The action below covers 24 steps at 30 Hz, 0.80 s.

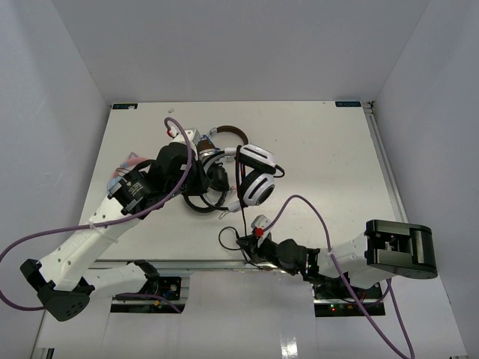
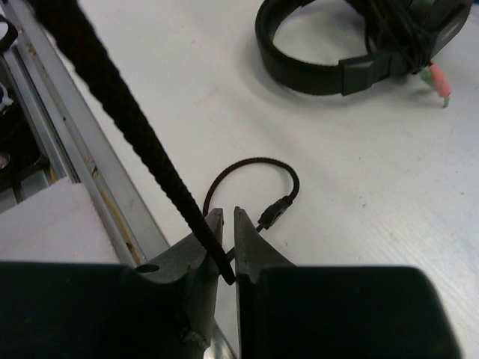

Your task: Wrap the headphones

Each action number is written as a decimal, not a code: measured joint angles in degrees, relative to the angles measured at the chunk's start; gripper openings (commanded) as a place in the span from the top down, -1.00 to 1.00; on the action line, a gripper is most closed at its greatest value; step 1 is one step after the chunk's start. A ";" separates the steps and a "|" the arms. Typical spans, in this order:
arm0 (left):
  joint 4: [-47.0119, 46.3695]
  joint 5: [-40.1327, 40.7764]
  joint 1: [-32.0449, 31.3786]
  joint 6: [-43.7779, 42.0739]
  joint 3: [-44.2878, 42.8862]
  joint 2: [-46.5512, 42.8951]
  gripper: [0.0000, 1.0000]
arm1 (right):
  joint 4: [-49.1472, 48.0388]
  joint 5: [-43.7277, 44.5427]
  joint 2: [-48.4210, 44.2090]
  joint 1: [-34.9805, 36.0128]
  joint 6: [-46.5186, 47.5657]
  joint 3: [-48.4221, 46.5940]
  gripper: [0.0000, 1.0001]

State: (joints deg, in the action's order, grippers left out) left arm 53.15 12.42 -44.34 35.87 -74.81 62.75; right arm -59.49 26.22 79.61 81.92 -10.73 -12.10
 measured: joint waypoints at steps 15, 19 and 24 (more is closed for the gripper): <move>0.38 -8.80 0.07 2.35 -2.99 -4.70 1.00 | -16.30 6.26 2.87 0.03 8.66 -0.30 0.78; 0.45 -10.21 0.09 3.19 -2.98 -4.85 1.00 | -16.87 6.83 6.43 -0.05 10.94 -3.08 0.85; 2.70 -9.87 0.27 3.05 -4.18 -4.91 1.00 | -17.33 8.42 9.48 -1.04 12.00 -4.50 0.85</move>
State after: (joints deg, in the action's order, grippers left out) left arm 55.85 2.55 -44.06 38.92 -78.99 57.84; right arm -76.81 34.64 89.09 80.88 1.27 -16.59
